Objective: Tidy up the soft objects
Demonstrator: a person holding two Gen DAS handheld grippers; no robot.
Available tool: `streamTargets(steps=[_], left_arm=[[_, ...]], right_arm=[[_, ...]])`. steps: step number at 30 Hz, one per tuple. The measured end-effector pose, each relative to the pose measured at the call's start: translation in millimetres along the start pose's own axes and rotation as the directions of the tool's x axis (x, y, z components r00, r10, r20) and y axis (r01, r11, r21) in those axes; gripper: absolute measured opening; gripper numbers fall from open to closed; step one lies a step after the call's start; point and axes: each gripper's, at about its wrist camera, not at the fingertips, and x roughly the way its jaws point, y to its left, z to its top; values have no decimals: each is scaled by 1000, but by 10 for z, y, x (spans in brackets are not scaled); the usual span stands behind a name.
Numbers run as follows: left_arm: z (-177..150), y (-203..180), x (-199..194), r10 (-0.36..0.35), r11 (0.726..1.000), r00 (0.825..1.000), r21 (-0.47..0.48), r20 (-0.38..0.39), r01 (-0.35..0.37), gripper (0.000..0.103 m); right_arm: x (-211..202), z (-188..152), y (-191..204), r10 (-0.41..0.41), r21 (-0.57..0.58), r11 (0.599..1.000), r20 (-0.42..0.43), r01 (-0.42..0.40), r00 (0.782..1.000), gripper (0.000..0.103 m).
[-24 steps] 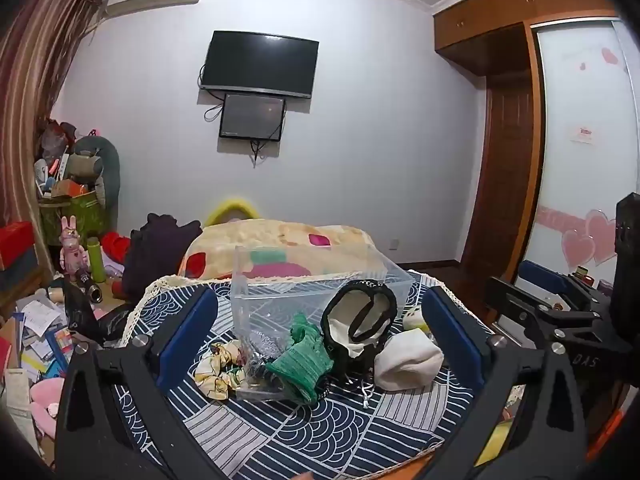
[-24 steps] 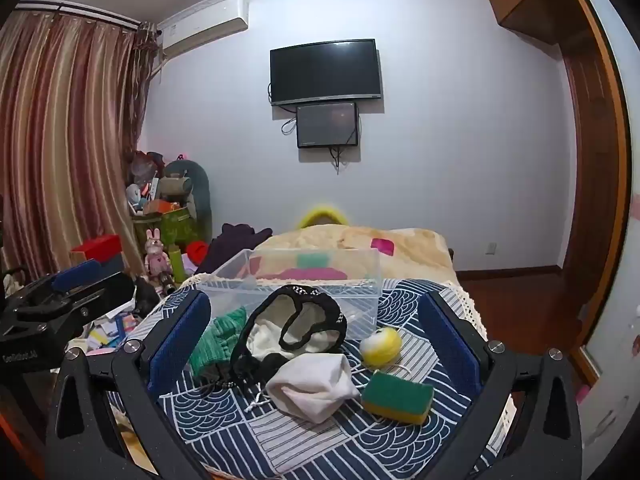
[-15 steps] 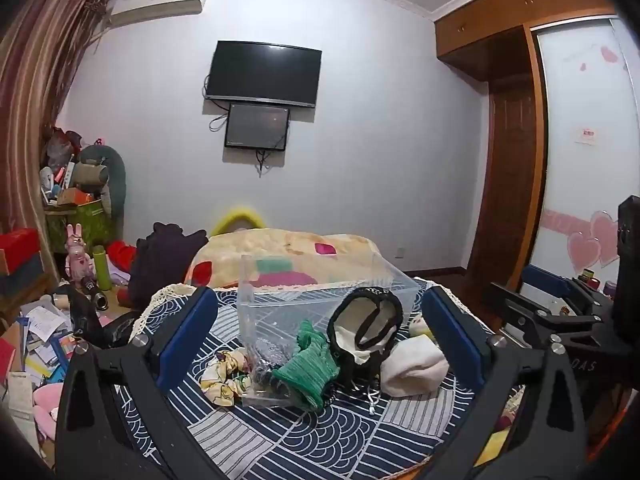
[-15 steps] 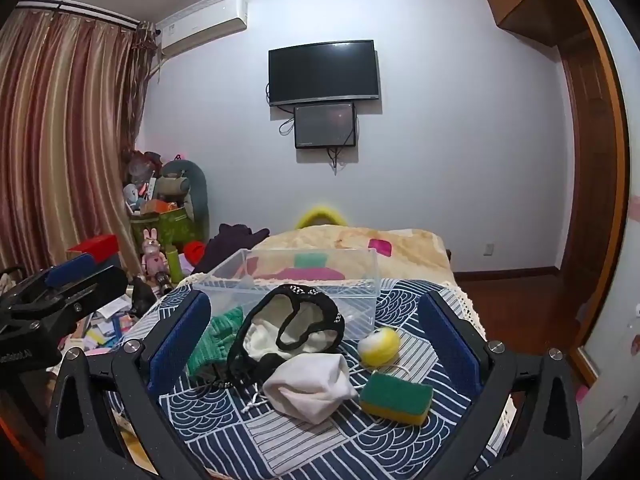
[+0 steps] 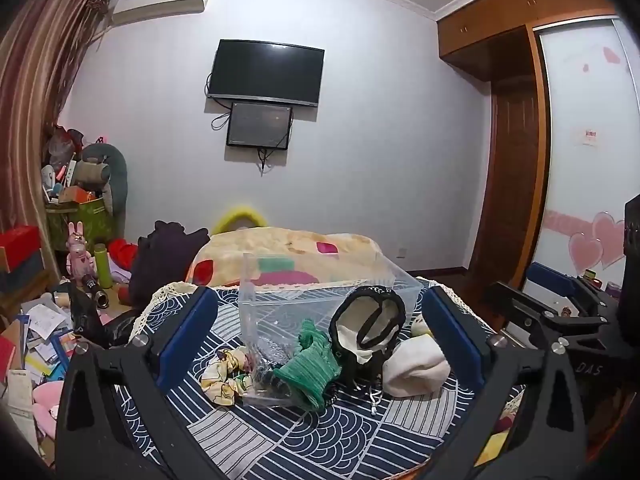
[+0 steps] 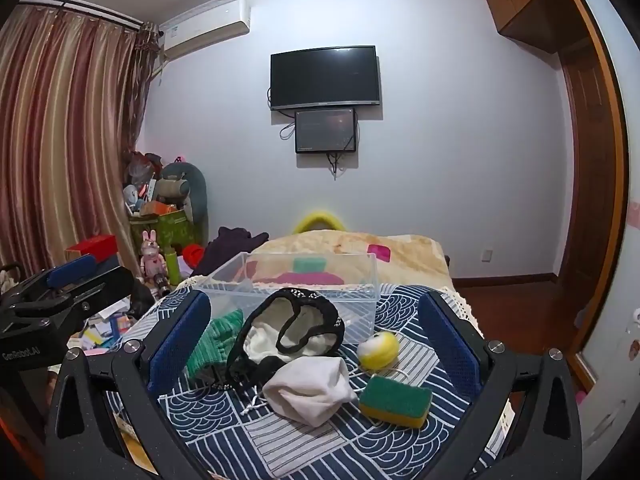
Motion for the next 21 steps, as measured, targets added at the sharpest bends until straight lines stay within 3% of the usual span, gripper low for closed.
streamTargets(steps=[21], left_arm=[[2, -21, -12, -1, 1000, 1000, 6, -1, 1, 103]], right_arm=[[-38, 20, 17, -5, -13, 1000, 21, 5, 1000, 103]])
